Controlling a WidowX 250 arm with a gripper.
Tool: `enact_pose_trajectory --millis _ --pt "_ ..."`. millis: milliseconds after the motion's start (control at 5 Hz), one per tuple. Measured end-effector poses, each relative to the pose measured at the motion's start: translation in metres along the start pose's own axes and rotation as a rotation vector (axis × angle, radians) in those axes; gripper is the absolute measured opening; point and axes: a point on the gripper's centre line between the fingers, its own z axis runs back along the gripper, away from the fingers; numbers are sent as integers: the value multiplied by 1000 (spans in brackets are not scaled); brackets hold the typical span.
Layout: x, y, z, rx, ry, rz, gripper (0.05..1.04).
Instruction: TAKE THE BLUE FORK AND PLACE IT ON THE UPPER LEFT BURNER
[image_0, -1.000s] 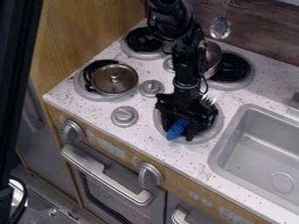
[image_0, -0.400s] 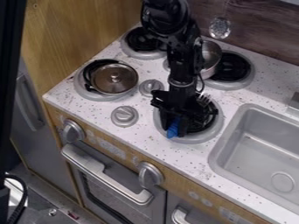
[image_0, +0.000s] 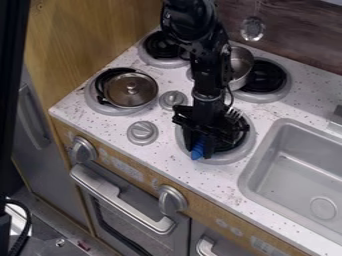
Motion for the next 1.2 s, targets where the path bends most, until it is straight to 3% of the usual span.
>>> enact_pose_trajectory --millis 200,600,800,1000,1200 --pt "5 6 26 20 -39 1 424" --pt "6 60 69 47 -91 194 424" --pt "20 87 72 33 -143 291 424" --pt "43 107 56 31 -149 342 424" --pt "85 123 50 29 -188 351 424"
